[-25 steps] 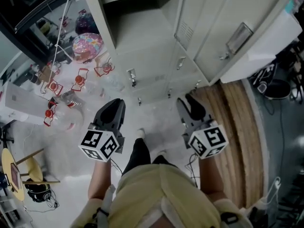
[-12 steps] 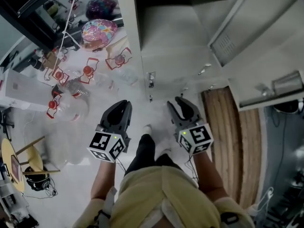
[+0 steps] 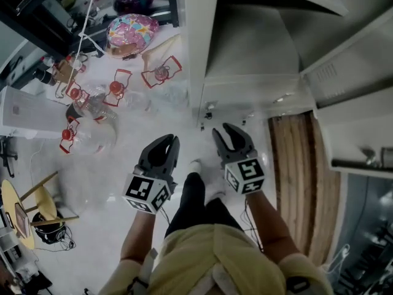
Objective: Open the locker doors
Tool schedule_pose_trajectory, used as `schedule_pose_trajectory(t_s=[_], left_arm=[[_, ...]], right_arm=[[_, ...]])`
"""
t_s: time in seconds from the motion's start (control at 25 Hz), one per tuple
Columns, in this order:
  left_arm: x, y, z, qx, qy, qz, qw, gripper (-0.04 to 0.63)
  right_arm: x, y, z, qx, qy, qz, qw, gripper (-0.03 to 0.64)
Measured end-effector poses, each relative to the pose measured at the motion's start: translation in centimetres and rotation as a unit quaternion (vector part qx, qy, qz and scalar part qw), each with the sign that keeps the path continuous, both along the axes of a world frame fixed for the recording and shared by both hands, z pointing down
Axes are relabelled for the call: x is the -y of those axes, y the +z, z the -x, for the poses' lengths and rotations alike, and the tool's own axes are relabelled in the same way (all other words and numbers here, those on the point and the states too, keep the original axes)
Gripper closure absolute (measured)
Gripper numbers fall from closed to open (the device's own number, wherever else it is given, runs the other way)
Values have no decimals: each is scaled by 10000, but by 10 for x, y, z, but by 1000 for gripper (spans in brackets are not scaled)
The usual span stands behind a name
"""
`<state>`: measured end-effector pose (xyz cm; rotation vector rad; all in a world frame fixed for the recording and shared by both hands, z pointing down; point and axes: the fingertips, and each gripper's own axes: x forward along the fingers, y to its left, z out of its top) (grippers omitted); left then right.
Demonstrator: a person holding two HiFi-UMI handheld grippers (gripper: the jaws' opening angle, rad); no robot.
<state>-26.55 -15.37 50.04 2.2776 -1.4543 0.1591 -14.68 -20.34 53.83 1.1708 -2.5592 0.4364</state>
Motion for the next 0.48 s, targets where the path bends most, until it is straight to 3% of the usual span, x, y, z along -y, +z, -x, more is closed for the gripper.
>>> schedule_pose_trajectory(t_s=[0.48], left_arm=[[14, 31, 22, 51, -88, 175, 9998, 569]], right_arm=[[49, 51, 26, -220, 186, 140, 9995, 494]])
